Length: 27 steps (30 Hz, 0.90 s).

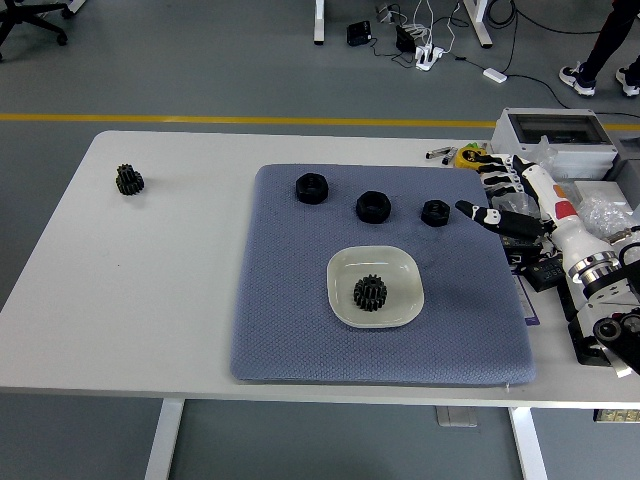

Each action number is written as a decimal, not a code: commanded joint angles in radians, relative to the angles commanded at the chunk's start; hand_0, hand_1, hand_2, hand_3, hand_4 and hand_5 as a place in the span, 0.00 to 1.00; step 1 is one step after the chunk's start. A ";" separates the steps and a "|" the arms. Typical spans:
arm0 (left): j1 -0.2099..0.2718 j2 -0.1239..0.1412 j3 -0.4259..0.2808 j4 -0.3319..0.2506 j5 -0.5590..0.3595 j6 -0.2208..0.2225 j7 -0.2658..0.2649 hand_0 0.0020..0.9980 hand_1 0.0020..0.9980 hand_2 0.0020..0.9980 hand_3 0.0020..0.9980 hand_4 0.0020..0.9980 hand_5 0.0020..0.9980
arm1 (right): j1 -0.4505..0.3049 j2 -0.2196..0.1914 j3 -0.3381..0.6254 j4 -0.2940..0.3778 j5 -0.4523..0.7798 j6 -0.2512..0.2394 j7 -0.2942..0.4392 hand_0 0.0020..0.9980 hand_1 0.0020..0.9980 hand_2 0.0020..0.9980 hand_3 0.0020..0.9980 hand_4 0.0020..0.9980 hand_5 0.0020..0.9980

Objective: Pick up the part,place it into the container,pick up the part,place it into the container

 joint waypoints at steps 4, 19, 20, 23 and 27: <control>0.000 -0.002 -0.001 0.000 0.002 -0.001 0.000 0.65 0.67 0.63 0.56 0.60 0.50 | -0.089 0.028 0.099 -0.002 0.169 0.034 0.021 0.76 0.73 0.77 0.78 1.00 0.77; -0.010 -0.004 0.016 0.000 -0.018 0.001 -0.009 0.66 0.67 0.63 0.56 0.60 0.50 | -0.307 0.209 0.342 -0.008 0.292 0.141 0.101 0.85 0.78 0.79 0.81 1.00 0.87; -0.010 -0.005 0.016 0.000 -0.019 0.002 -0.009 0.66 0.67 0.63 0.56 0.60 0.50 | -0.313 0.214 0.345 -0.008 0.281 0.147 0.105 0.85 0.78 0.79 0.81 1.00 0.87; -0.012 -0.004 0.017 0.000 -0.019 0.002 -0.009 0.65 0.67 0.63 0.56 0.60 0.50 | -0.323 0.227 0.353 -0.009 0.254 0.162 0.113 0.90 0.82 0.83 0.85 1.00 0.92; -0.013 -0.003 0.017 0.001 -0.021 0.003 -0.010 0.65 0.67 0.63 0.56 0.60 0.50 | -0.326 0.240 0.361 -0.015 0.225 0.168 0.119 0.90 0.82 0.83 0.85 1.00 0.92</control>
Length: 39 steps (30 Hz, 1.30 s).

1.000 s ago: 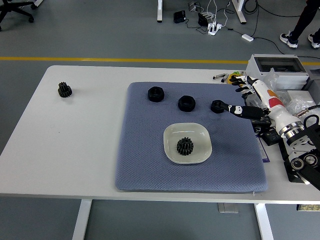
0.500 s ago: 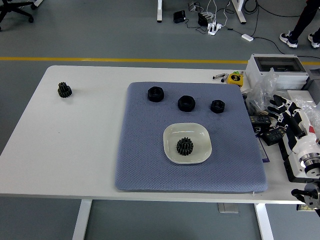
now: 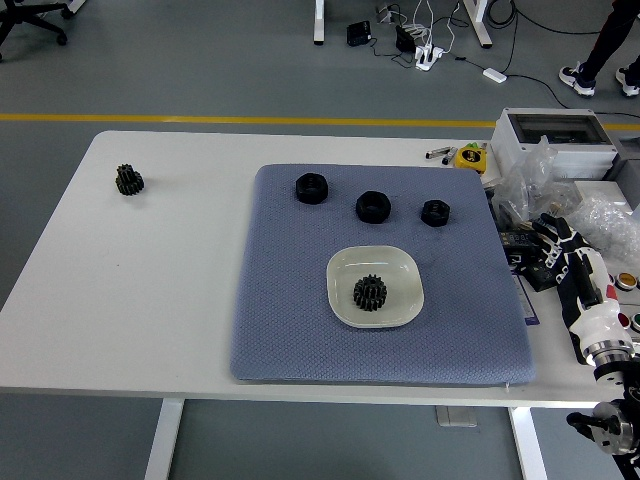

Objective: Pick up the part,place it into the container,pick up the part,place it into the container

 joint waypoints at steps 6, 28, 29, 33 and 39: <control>0.000 0.000 0.004 0.000 -0.008 0.001 -0.002 0.66 0.67 0.63 0.56 0.60 0.50 | -0.004 0.008 -0.002 -0.007 -0.031 -0.002 0.001 0.93 0.86 0.87 0.89 1.00 0.95; -0.002 -0.002 0.007 0.000 -0.013 0.002 -0.004 0.65 0.67 0.63 0.56 0.60 0.50 | -0.002 0.013 -0.010 -0.024 0.033 -0.005 0.025 0.99 0.89 0.91 0.94 1.00 0.99; -0.002 -0.002 0.007 0.000 -0.014 0.002 -0.004 0.65 0.67 0.63 0.56 0.60 0.50 | -0.002 0.013 -0.010 -0.025 0.042 -0.004 0.026 0.99 0.89 0.91 0.94 1.00 0.99; -0.002 -0.002 0.004 0.000 -0.009 0.001 -0.002 0.65 0.67 0.63 0.56 0.60 0.50 | -0.003 0.013 -0.012 -0.027 0.074 0.001 0.031 0.97 0.89 0.91 0.94 1.00 1.00; 0.001 -0.001 -0.001 0.000 0.001 0.000 0.000 0.65 0.67 0.63 0.56 0.60 0.50 | -0.006 0.015 -0.013 -0.028 0.092 0.008 0.031 0.96 0.88 0.91 0.94 1.00 1.00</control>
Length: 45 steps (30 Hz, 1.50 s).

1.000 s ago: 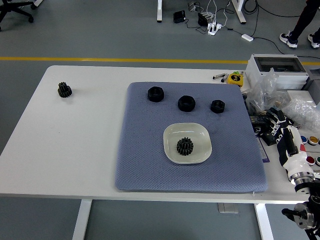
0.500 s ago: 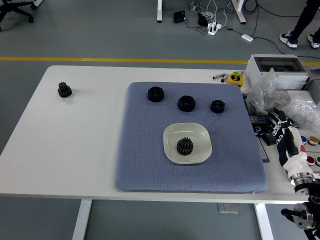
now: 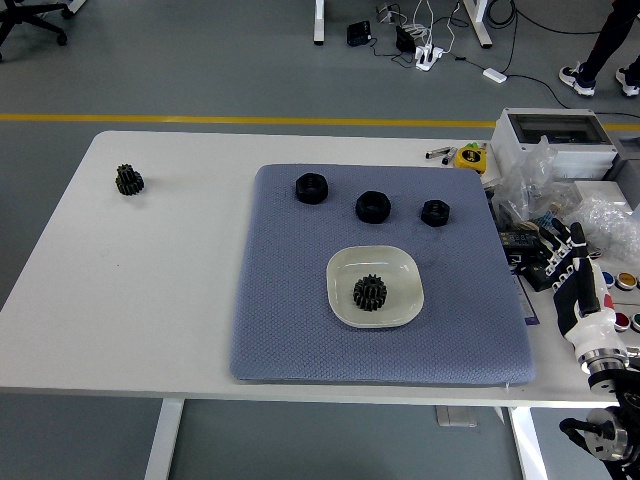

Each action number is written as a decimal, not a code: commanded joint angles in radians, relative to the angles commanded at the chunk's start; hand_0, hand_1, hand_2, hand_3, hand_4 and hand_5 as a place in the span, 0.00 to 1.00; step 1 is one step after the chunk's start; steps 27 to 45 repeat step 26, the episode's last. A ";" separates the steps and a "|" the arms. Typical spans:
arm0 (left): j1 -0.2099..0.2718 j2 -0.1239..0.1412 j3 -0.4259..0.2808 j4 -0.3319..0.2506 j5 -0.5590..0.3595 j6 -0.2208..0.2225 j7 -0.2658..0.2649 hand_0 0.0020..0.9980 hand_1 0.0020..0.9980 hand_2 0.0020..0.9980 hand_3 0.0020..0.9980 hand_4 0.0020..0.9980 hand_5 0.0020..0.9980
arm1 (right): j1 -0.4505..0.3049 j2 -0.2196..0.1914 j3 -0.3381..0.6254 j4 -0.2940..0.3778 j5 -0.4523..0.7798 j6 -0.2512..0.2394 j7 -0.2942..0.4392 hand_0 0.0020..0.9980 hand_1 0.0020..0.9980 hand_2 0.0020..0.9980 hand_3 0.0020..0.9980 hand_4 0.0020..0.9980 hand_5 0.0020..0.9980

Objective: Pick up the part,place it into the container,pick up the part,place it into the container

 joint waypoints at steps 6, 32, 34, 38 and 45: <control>0.003 0.001 -0.007 0.000 0.010 -0.001 0.003 0.65 0.67 0.63 0.56 0.60 0.50 | 0.000 0.001 0.000 -0.001 0.022 -0.001 0.003 0.95 0.88 0.91 0.94 1.00 1.00; 0.004 0.003 -0.016 0.000 0.029 -0.004 0.006 0.65 0.67 0.63 0.56 0.59 0.50 | 0.000 0.004 0.008 -0.006 0.023 0.017 -0.022 0.85 0.83 0.88 0.92 1.00 1.00; 0.004 0.003 -0.016 0.000 0.029 -0.004 0.006 0.65 0.67 0.63 0.56 0.59 0.50 | 0.000 0.004 0.008 -0.006 0.023 0.017 -0.022 0.85 0.83 0.88 0.92 1.00 1.00; 0.004 0.003 -0.016 0.000 0.029 -0.004 0.006 0.65 0.67 0.63 0.56 0.59 0.50 | 0.000 0.004 0.008 -0.006 0.023 0.017 -0.022 0.85 0.83 0.88 0.92 1.00 1.00; 0.004 0.003 -0.016 0.000 0.029 -0.004 0.006 0.65 0.67 0.63 0.56 0.59 0.50 | 0.000 0.004 0.008 -0.006 0.023 0.017 -0.022 0.85 0.83 0.88 0.92 1.00 1.00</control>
